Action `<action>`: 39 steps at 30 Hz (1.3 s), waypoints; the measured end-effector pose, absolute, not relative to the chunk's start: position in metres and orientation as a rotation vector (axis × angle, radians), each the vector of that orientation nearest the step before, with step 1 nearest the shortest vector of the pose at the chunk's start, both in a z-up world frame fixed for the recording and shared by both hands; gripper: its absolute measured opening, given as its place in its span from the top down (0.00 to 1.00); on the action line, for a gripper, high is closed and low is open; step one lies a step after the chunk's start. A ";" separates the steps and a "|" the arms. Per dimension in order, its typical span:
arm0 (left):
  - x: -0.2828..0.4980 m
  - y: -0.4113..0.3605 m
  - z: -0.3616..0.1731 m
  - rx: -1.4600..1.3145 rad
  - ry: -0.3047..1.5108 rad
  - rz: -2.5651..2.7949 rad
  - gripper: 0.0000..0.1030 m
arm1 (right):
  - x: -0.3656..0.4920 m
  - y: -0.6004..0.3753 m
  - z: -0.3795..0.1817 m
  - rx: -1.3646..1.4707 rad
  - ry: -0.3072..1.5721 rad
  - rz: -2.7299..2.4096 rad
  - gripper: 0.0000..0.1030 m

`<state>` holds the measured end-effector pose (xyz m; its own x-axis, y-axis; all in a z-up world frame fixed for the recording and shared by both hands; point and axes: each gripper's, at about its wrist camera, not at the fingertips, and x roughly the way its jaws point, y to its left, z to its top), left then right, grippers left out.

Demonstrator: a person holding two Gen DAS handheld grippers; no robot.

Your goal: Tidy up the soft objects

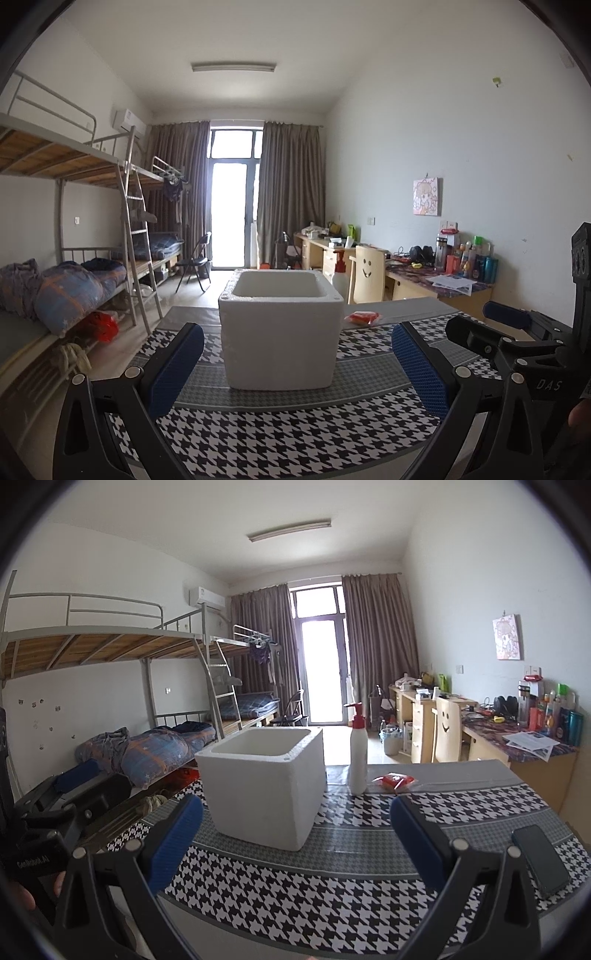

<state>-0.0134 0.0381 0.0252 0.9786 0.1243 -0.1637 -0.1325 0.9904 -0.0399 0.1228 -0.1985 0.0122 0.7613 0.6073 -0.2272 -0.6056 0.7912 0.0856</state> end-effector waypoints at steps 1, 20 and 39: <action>-0.014 0.037 0.024 -0.048 0.160 0.130 0.01 | 0.121 -0.200 0.011 0.010 0.251 0.660 0.01; -0.029 0.031 0.014 -0.048 0.159 0.131 0.01 | 0.102 -0.213 -0.004 0.014 0.239 0.641 0.01; -0.041 0.020 0.009 -0.048 0.172 0.125 0.01 | 0.085 -0.221 -0.014 0.013 0.239 0.641 0.01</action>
